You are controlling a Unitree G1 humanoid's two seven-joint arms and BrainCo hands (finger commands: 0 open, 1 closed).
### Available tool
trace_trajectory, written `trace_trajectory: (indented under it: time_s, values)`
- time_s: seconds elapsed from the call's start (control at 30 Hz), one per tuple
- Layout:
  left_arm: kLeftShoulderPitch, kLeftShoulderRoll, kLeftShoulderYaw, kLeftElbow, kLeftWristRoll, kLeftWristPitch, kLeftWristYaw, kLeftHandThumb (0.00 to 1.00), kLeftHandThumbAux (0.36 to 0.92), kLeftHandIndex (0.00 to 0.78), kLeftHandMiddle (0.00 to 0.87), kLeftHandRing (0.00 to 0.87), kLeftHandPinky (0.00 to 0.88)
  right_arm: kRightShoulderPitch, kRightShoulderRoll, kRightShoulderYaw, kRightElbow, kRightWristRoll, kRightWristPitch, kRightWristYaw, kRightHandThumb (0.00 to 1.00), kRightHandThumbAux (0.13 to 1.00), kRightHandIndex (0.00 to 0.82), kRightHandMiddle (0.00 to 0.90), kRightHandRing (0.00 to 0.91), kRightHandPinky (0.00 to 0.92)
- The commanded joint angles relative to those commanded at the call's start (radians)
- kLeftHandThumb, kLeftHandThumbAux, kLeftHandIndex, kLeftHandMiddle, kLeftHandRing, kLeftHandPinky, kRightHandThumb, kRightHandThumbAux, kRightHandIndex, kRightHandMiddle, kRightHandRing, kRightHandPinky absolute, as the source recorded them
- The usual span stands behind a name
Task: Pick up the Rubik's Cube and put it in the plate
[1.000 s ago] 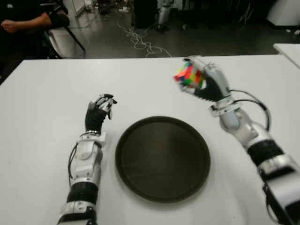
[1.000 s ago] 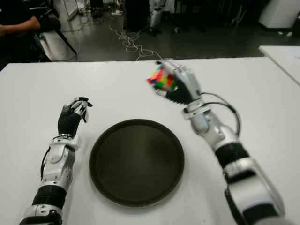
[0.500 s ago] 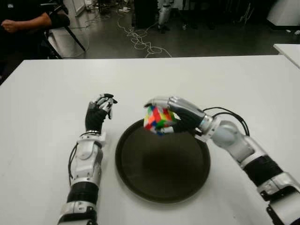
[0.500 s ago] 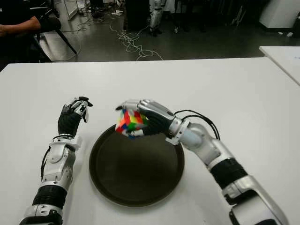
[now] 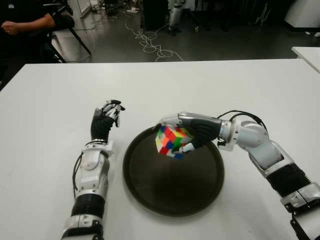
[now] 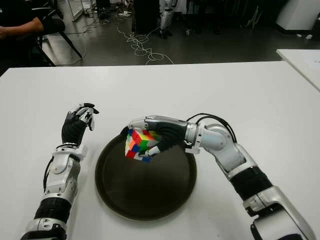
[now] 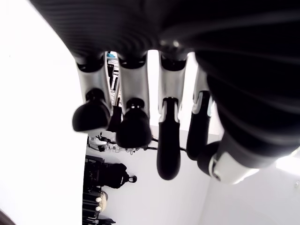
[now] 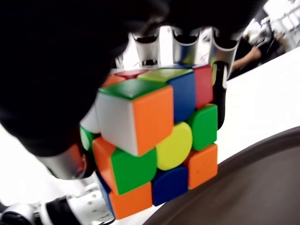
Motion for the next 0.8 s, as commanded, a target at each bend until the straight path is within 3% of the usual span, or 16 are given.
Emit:
trace_trajectory:
  time_s: [0.3,0.4,0.57,0.8]
  values:
    - [0.000,0.001,0.003,0.004,-0.008,-0.004,-0.015,0.856,0.661,0.420,0.536,0.802,0.807,0.002,0.002,-0.023,-0.005,-0.006,0.009,0.049,0.698,0.734,0.425,0.627,0.640,0.650]
    - [0.000,-0.003,0.004,0.002,-0.007,0.000,-0.007,0.856,0.661,0.420,0.536,0.801,0.807,0.000,-0.004,-0.028,-0.013,-0.049,0.022,0.036,0.699,0.734,0.423,0.611,0.622,0.629]
    - [0.002,-0.006,0.003,-0.006,-0.001,0.003,0.006,0.856,0.661,0.419,0.538,0.804,0.809,0.010,0.017,-0.043,0.003,-0.120,0.022,-0.026,0.697,0.737,0.414,0.542,0.517,0.506]
    - [0.003,-0.006,0.000,-0.012,0.006,0.009,0.019,0.856,0.661,0.419,0.539,0.807,0.808,0.019,0.040,-0.060,0.027,-0.169,-0.007,-0.096,0.687,0.744,0.399,0.360,0.341,0.331]
